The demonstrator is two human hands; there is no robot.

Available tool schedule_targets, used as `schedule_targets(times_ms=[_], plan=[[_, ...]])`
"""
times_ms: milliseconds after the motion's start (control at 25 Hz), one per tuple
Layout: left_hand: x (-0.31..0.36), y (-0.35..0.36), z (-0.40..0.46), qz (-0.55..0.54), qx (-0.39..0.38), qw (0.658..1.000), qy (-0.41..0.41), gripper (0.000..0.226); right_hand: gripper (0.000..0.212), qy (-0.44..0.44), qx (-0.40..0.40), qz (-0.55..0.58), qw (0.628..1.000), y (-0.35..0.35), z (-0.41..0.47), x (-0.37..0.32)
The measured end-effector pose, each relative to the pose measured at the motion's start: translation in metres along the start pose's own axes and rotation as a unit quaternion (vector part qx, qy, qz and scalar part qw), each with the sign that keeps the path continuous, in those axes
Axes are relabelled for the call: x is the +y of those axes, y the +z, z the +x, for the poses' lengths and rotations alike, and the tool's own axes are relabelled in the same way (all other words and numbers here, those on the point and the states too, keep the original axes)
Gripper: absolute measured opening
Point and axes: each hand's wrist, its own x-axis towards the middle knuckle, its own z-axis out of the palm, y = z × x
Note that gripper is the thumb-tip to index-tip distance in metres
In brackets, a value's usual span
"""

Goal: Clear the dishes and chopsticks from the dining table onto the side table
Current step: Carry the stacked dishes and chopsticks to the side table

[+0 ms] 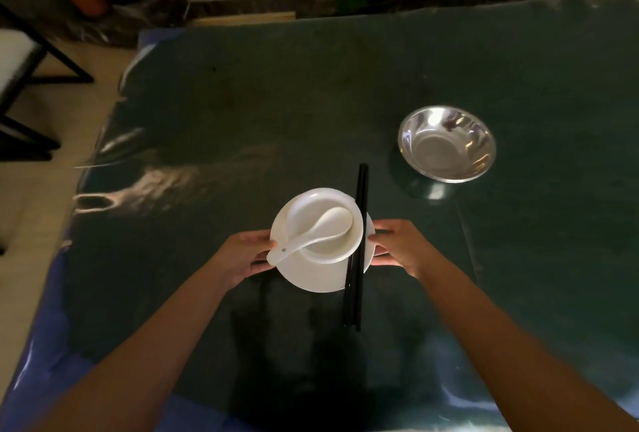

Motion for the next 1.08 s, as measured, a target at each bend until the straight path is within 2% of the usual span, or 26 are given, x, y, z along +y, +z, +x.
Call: schedule_targets(times_ms=[280, 560, 800, 1000, 1080], plan=[[-0.011, -0.037, 0.008, 0.024, 0.037, 0.999, 0.000, 0.032, 0.030, 0.009, -0.023, 0.023, 0.999, 0.040, 0.020, 0.008], [-0.032, -0.062, 0.021, 0.050, 0.025, 0.998, 0.003, 0.029, 0.030, 0.020, -0.015, 0.027, 0.999, 0.063, 0.030, 0.025], [-0.037, -0.067, 0.026, 0.055, -0.008, 0.998, 0.025, 0.031, 0.028, 0.017, -0.048, 0.019, 0.999, 0.053, 0.039, 0.031], [-0.038, -0.064, 0.023, 0.145, 0.061, 0.983, 0.095, 0.026, 0.025, 0.001, -0.066, -0.042, 0.997, 0.039, 0.046, 0.032], [-0.041, -0.066, 0.019, 0.133, 0.080, 0.983, 0.094, 0.021, 0.021, -0.002, -0.056, -0.058, 0.997, 0.032, 0.049, 0.028]])
